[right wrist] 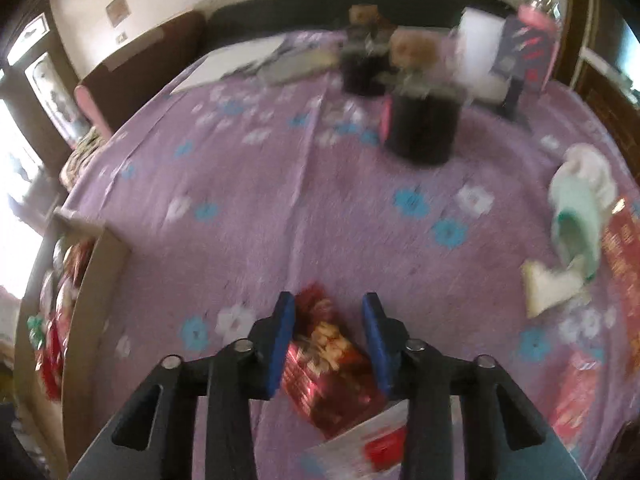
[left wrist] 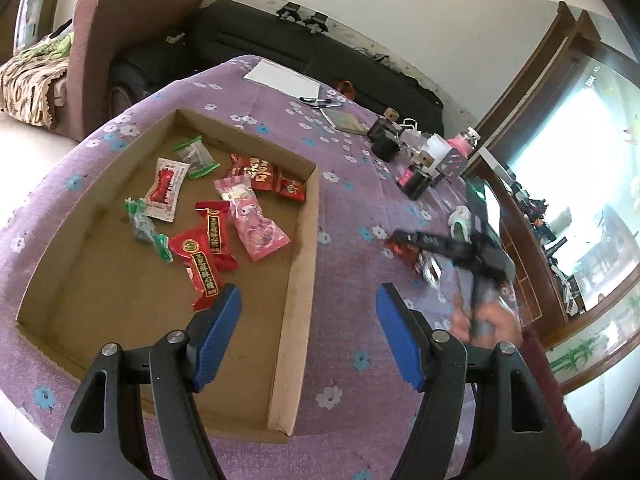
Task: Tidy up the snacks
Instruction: 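Grasp the red chip bag with the left tool while the right tool grasps the white-red packet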
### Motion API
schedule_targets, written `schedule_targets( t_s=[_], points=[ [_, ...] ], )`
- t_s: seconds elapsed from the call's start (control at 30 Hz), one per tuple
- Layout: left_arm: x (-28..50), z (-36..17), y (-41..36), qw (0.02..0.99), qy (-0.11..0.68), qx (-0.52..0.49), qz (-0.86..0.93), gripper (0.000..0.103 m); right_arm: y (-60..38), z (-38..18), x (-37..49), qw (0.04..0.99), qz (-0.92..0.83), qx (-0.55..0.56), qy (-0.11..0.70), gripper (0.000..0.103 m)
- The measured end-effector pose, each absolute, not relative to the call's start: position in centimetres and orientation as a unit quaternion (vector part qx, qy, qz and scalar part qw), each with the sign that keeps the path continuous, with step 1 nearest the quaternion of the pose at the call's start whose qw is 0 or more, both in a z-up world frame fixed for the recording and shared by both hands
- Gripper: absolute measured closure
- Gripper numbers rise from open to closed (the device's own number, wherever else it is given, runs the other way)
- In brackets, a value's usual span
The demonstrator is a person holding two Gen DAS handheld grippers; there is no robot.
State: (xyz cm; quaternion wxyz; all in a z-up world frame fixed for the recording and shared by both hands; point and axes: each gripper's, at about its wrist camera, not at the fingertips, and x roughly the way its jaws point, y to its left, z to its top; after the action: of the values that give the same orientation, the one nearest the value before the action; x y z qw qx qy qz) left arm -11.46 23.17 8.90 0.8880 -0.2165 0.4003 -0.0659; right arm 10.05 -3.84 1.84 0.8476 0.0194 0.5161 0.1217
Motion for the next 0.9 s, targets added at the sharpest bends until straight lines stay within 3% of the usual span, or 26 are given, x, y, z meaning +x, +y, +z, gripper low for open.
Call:
schedule_targets(
  t_s=[0.13,0.23,0.3,0.37,0.73,0.83,0.87,0.9],
  points=[
    [-10.5,8.3,22.1,0.883,0.412,-0.213,-0.074,0.034,-3.0,2.7,5.4,0.814,0.237,0.048,0.528,0.070],
    [-10.0,7.9,20.6,0.879,0.423,-0.202,-0.089,0.034,-4.9,4.8,2.4,0.828,0.258,0.067,0.493,0.069],
    [-9.6,7.6,19.6,0.876,0.430,-0.195,-0.100,0.034,-7.2,5.9,1.1,0.850,0.221,0.067,0.473,0.058],
    [-9.3,7.4,18.5,0.874,0.435,-0.186,-0.111,0.034,-9.3,6.4,0.2,0.872,0.165,0.052,0.458,0.039],
    [-9.3,6.9,11.9,0.881,0.451,-0.046,-0.135,0.034,-9.5,1.7,2.9,0.874,0.085,0.036,0.477,0.039],
    [-8.9,7.3,10.4,0.887,0.442,0.013,-0.134,0.034,-8.2,1.5,3.0,0.884,0.069,-0.004,0.463,0.046],
    [-8.6,7.4,9.8,0.888,0.437,0.031,-0.139,0.034,-7.9,1.4,2.8,0.886,0.062,-0.016,0.458,0.061],
    [-8.2,7.5,9.3,0.889,0.433,0.042,-0.145,0.034,-7.8,1.5,2.5,0.889,0.057,-0.030,0.454,0.068]
  ],
)
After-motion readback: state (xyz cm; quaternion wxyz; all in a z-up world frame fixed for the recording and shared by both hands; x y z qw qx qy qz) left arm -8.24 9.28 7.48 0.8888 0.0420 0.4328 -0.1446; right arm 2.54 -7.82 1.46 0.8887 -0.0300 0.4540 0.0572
